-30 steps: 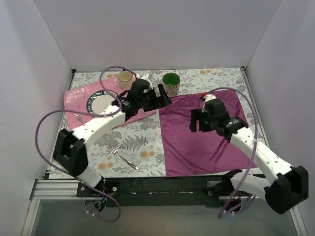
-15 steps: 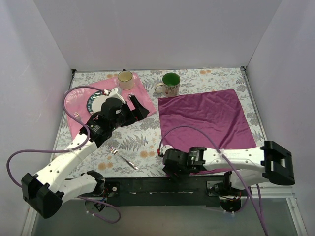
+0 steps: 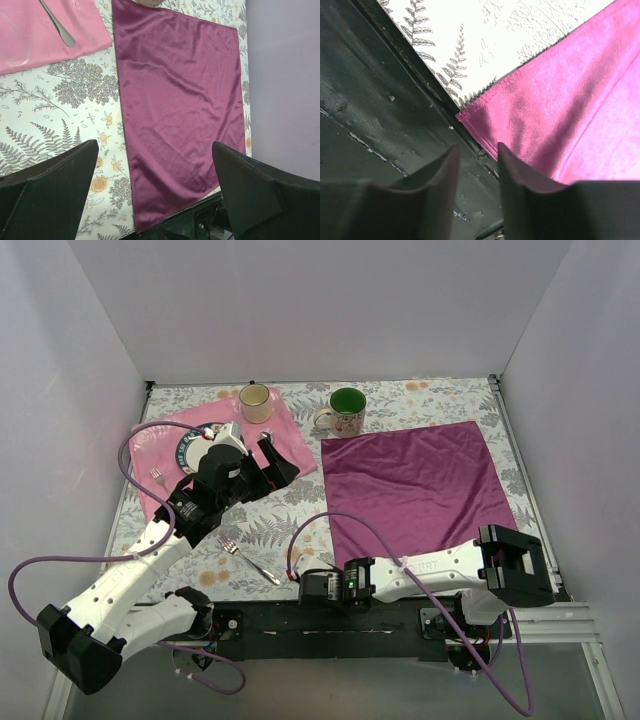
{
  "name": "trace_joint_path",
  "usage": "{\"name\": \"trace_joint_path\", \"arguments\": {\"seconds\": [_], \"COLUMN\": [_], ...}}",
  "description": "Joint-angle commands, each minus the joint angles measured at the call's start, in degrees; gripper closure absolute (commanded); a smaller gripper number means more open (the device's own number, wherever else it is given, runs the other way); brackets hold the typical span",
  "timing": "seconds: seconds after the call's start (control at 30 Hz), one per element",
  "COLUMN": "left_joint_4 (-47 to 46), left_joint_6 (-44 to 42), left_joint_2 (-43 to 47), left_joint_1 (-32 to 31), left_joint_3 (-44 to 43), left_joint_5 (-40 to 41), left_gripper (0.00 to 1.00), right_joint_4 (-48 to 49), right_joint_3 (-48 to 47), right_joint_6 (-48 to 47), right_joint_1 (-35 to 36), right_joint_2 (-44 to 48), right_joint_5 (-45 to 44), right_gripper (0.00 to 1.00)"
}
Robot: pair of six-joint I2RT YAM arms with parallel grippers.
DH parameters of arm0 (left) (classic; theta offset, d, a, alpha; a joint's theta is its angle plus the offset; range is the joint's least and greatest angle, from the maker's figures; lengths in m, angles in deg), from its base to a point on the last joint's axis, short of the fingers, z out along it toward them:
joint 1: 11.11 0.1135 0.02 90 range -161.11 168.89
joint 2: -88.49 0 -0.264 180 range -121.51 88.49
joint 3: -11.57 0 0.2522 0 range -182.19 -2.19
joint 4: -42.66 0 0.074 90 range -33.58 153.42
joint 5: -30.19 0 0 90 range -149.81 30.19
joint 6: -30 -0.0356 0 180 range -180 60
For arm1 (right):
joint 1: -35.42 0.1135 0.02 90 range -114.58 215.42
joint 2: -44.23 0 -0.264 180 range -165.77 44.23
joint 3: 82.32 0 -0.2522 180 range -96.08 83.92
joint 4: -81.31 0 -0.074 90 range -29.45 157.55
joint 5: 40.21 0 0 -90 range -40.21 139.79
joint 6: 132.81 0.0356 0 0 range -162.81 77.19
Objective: Fold the napkin, place the utensils inside, and roll it up
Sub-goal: Fold the napkin
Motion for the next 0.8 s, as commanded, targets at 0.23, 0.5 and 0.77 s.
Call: {"name": "trace_joint_path", "arguments": {"seconds": [0.23, 0.5, 0.77], "left_joint_4": [0.04, 0.04, 0.13], "left_joint_6": [-0.30, -0.57, -0.83], "left_joint_2": [0.66, 0.40, 0.05], "left_joint_1": [0.25, 0.25, 0.25], "left_joint_3": [0.33, 0.33, -0.46], "left_joint_5": [-0.65, -0.56, -0.56], "left_gripper": [0.02, 0.02, 0.02], "right_joint_4": [5.00, 6.41, 8.78], "right_joint_3": [-0.84, -1.01, 1.01], "right_joint_6": [-3.43, -5.10, -5.63], "right_joint_1": [1.10, 1.10, 1.01], "right_joint_2": [-1.68, -3.43, -4.22], "right_joint_5": [-0.24, -0.68, -1.20], "right_gripper": [0.65, 0.57, 0.57]}}
